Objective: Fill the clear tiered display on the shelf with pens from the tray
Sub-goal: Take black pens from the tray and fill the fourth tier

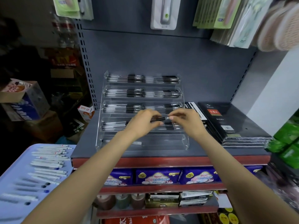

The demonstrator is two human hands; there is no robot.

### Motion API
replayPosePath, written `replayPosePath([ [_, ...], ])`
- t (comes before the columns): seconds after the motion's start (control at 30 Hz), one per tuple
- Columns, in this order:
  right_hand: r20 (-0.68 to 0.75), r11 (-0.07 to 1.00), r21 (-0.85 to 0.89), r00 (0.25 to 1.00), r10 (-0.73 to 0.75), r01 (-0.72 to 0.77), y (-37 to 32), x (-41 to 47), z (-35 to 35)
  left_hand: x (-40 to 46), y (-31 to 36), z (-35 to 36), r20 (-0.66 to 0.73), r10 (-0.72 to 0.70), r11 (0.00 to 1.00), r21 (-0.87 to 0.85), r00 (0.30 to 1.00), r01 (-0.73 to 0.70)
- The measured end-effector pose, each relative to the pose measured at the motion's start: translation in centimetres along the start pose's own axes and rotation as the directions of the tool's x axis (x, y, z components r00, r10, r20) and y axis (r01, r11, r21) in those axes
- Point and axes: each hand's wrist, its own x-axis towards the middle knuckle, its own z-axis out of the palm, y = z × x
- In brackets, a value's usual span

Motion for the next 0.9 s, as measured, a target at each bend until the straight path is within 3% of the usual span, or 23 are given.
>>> replayPosePath([
  [0.07, -0.051, 1.000, -0.005, 0.998, 0.021, -0.021, 0.7, -0.1, -0.7, -0.3, -0.7, -0.2, -0.023, -0.005, 0.994, -0.107, 1.000, 0.003],
  [0.2, -0.123, 0.996, -0.076, 0.992, 0.036, -0.046, 1.8, -0.7, -1.8, -1.1, -2.4, -0.3, -0.083, -0.030, 0.992, -0.122, 0.996, 0.019],
  [0.37, -0.111, 0.963, -0.254, 0.992, 0.065, -0.092, 2.8, -0.5, -0.8, -0.8, -2.6, 0.7, -0.054, -0.005, 1.000, -0.002, 0.999, 0.005],
  [0.57, -0.053, 0.831, -0.552, 0.998, 0.044, -0.065, 3.2, -1.5, -0.5, -1.1, -2.9, 1.4, 0.011, 0.008, 0.964, 0.266, 1.000, -0.010],
  [0.9, 0.067, 0.763, -0.647, 0.997, 0.049, 0.006, 2.6, -1.0, -0.6, -0.7, -2.4, 1.6, -0.016, 0.025, 0.946, 0.324, 1.000, -0.019],
])
